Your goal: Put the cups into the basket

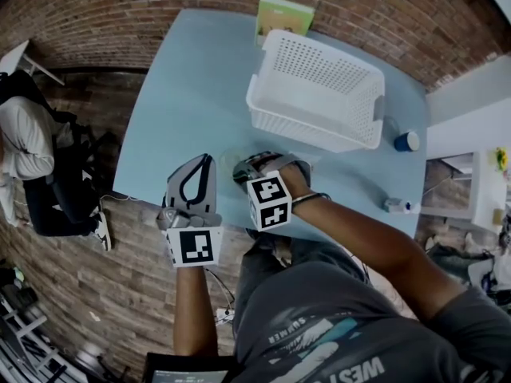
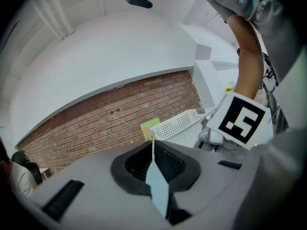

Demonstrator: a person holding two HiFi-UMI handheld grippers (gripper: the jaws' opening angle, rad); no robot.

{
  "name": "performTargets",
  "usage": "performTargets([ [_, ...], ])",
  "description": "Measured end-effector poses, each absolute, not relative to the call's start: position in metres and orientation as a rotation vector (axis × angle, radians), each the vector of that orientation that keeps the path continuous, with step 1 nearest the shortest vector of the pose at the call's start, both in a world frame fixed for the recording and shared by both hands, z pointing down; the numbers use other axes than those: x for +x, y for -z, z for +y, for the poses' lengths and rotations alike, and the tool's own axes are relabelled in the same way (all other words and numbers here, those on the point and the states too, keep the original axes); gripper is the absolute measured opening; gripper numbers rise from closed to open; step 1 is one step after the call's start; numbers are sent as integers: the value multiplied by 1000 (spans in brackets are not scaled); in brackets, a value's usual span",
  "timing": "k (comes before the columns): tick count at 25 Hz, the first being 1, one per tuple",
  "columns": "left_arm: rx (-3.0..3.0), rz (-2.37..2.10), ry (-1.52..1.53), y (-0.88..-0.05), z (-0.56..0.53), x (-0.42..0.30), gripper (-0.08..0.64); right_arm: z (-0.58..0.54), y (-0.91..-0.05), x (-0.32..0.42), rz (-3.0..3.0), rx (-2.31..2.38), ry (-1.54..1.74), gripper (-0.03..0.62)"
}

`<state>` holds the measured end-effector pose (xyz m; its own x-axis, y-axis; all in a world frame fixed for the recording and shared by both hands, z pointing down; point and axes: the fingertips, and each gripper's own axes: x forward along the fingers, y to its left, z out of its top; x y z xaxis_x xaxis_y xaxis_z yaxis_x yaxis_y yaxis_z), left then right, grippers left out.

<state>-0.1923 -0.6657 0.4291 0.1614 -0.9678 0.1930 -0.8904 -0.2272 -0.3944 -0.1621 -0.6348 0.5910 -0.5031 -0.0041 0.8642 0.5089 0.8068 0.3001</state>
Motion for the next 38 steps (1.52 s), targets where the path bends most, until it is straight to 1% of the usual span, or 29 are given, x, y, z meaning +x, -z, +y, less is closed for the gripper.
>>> performTargets([
  [4,-2236,1809,575,-420,-674,-184,9,-651,-561,-149,-2028,-320,655,31],
  [14,-2233,1766,511,-393,-697,-161,9,-692,-446,-133,-2162,-162,674,31],
  [17,-2237,1746,494,-386,-708,-153,8,-707,-427,-127,-2168,-120,697,31],
  [27,-2255,1677,451,-364,-755,-133,2,-782,-411,-97,-2146,26,661,30],
  [38,-2300,1621,471,-371,-822,-114,2,-850,-453,-72,-2120,22,544,31],
])
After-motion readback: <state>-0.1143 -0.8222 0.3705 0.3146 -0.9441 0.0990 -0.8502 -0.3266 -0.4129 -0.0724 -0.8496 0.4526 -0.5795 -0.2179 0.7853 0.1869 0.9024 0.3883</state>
